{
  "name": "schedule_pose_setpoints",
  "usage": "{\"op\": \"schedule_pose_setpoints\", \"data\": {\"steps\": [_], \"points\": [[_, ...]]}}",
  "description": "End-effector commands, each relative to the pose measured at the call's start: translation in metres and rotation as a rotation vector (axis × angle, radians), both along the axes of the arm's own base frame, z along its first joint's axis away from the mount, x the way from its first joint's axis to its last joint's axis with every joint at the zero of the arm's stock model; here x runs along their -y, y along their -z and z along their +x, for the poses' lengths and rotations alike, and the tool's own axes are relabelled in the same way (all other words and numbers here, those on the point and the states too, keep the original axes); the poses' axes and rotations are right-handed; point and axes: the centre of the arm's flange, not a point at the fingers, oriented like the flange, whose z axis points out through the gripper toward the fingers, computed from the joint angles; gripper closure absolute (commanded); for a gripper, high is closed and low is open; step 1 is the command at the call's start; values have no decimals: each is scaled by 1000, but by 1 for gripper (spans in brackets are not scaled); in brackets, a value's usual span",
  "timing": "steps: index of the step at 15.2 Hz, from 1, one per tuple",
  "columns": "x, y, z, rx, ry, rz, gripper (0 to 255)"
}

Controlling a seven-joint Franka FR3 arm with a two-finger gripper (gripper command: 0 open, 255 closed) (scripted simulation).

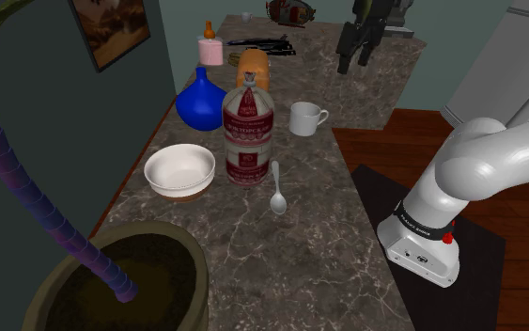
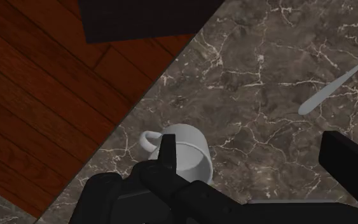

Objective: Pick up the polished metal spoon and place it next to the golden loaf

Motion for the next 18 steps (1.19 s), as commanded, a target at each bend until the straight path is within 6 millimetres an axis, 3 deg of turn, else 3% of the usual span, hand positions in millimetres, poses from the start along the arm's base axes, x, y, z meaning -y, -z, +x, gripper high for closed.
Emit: {"op": "schedule_pose_setpoints", "data": {"steps": [1, 18], "points": [[0, 0, 0, 0, 0, 0, 0], [-107, 174, 12, -24, 397, 254, 0]]}}
